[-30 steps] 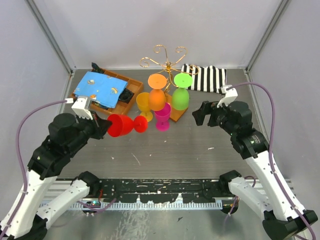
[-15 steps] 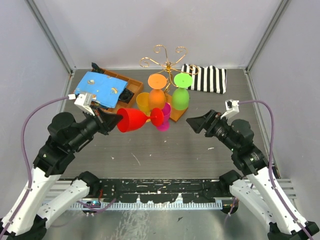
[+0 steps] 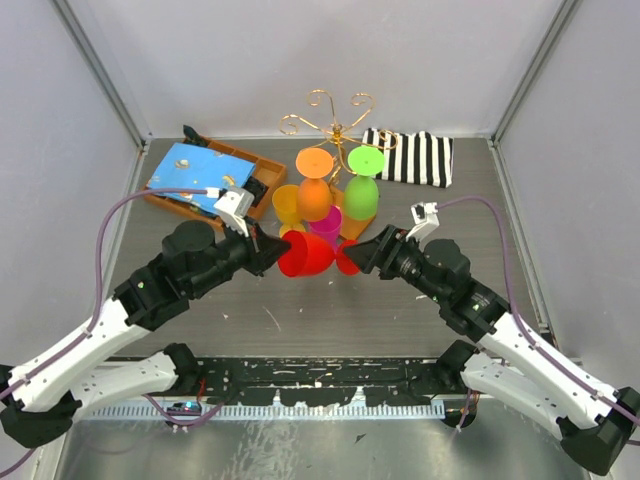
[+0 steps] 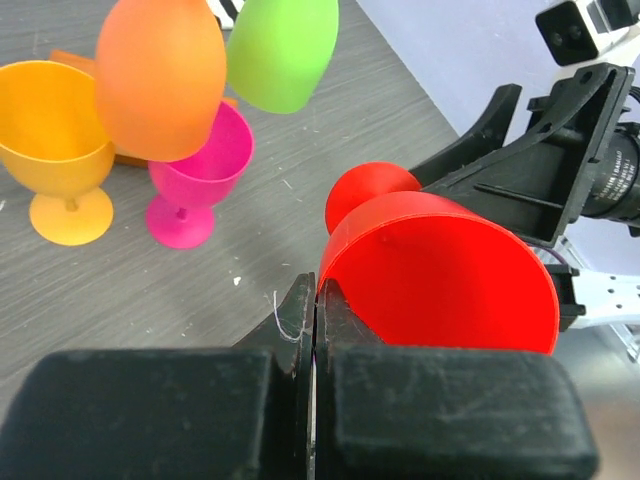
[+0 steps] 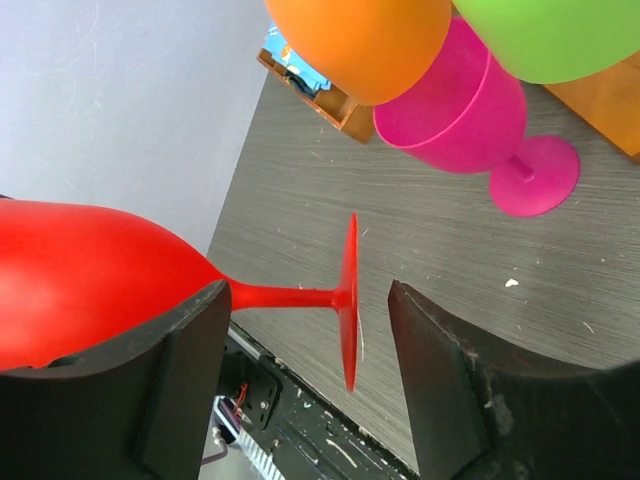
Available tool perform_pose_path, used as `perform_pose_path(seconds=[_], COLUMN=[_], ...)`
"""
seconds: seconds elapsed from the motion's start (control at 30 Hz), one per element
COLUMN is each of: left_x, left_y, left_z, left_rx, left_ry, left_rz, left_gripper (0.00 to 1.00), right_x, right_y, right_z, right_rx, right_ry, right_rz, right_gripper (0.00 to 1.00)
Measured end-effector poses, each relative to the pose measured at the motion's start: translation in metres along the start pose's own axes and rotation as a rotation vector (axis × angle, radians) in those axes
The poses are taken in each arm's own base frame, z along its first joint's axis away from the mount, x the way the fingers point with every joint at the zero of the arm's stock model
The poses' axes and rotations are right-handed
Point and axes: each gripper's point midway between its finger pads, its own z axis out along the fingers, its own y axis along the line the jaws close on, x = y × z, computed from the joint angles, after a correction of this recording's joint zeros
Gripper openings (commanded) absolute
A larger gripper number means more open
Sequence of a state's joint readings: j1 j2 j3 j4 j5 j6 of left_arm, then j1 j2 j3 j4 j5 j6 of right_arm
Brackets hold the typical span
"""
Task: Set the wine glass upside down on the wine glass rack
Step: Turn the wine glass upside down at the wine rack.
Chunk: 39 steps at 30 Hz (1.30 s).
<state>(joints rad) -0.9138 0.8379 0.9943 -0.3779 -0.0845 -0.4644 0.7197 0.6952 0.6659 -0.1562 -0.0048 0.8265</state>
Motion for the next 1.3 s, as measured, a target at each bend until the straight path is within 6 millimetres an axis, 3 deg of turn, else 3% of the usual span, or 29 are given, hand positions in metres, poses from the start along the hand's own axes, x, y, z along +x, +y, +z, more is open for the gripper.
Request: perform_pose_path(seconds=[0.33,0.7,0.97,1.0,1.1,1.17,1.3], left_x=[-0.009,-0.011,-0.015,-0.015,-0.017,-0.017,-0.016], left_y=[0.006,0.006,0.006,0.007,0.009,0.01,0.01], left_z=[0.0,-0.002,-0.006,-0.006,-0.006,-0.007,-0.007], left_rx=[-0.036,-0.037,-0.037,-0.038,-0.049,-0.054,-0.055], left_ry=[-0.042,-0.053,-0.069,-0.07,-0.077,-0.081,-0.077], left_rz=[0.025,0.036,0.039,0.04,0.044,0.042,0.04], left_gripper=[0.0,0.0,0.03,0.05,0.4,0.55,0.66], right_x=[-0.007,0.001,0.003,0.003,0.002,0.001,-0.001], right_y=[-0.006,-0.01,-0.005,-0.004,-0.001,0.001,0.0], right_z=[0.001,0.013,0.019,0.019,0.019,0.019,0.018], right_rx=[0.031,0.042,0.014,0.011,-0.003,-0.012,-0.01], right_ry=[-0.043,-0.007,0.004,0.005,0.001,-0.004,-0.014], right_rz=[-0.018,-0.019,-0.021,-0.023,-0.027,-0.029,-0.04], right_gripper=[0.45,0.34,0.11,0.09,0.07,0.07,0.04])
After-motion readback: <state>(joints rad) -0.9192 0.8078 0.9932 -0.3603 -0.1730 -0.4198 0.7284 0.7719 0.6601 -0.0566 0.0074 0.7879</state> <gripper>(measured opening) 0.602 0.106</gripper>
